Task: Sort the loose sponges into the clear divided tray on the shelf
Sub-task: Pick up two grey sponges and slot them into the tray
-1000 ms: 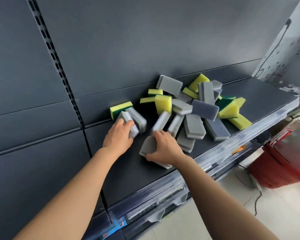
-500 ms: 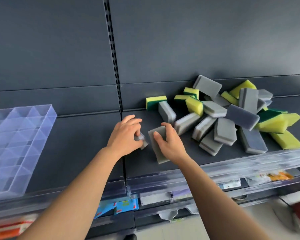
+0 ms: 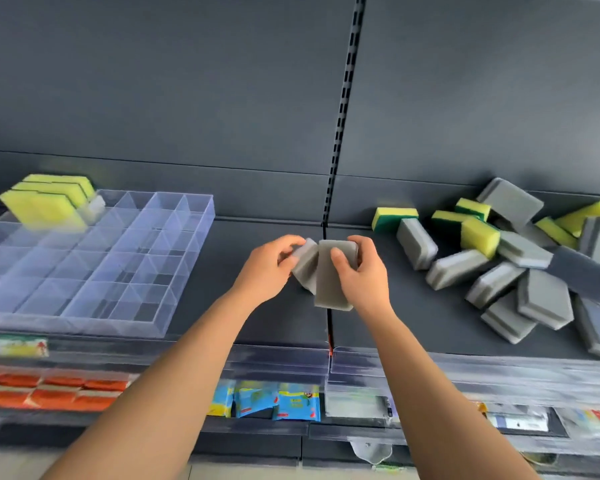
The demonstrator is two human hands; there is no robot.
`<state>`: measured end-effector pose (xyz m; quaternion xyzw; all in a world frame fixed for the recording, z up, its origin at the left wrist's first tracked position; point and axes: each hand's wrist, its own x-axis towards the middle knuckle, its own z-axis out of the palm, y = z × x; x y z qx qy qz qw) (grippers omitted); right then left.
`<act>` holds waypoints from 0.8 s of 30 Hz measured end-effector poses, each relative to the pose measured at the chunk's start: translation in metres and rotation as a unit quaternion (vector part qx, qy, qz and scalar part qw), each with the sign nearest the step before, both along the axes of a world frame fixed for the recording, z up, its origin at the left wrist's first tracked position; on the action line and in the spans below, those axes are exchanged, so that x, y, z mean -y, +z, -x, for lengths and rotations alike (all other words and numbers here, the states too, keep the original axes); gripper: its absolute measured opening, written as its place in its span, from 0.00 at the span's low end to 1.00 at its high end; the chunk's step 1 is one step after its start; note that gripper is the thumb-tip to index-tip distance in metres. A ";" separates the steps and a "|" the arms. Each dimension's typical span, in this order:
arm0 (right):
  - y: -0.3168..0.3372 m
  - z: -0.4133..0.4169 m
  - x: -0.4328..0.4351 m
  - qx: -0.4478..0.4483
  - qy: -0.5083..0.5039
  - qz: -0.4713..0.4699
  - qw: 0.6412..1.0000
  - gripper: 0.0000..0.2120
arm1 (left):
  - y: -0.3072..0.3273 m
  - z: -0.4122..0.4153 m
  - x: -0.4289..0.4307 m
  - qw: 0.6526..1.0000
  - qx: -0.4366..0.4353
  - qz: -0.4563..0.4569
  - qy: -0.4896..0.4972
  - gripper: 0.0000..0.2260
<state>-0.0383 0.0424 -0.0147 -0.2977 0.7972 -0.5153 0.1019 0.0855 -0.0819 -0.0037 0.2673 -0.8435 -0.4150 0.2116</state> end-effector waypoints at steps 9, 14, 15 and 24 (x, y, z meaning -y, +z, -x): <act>0.015 -0.061 0.037 0.039 -0.015 0.065 0.997 0.14 | 0.007 -0.051 0.030 0.996 -0.058 0.018 0.066 0.16; 0.034 -0.099 0.064 0.024 -0.021 0.121 0.992 0.15 | 0.032 -0.089 0.059 0.988 -0.103 0.055 0.097 0.16; 0.037 -0.108 0.071 0.021 -0.019 0.129 0.991 0.15 | 0.037 -0.098 0.066 0.986 -0.113 0.063 0.102 0.15; 0.053 -0.158 0.147 0.010 0.019 0.148 0.989 0.16 | 0.056 -0.164 0.146 0.971 -0.141 0.131 0.144 0.13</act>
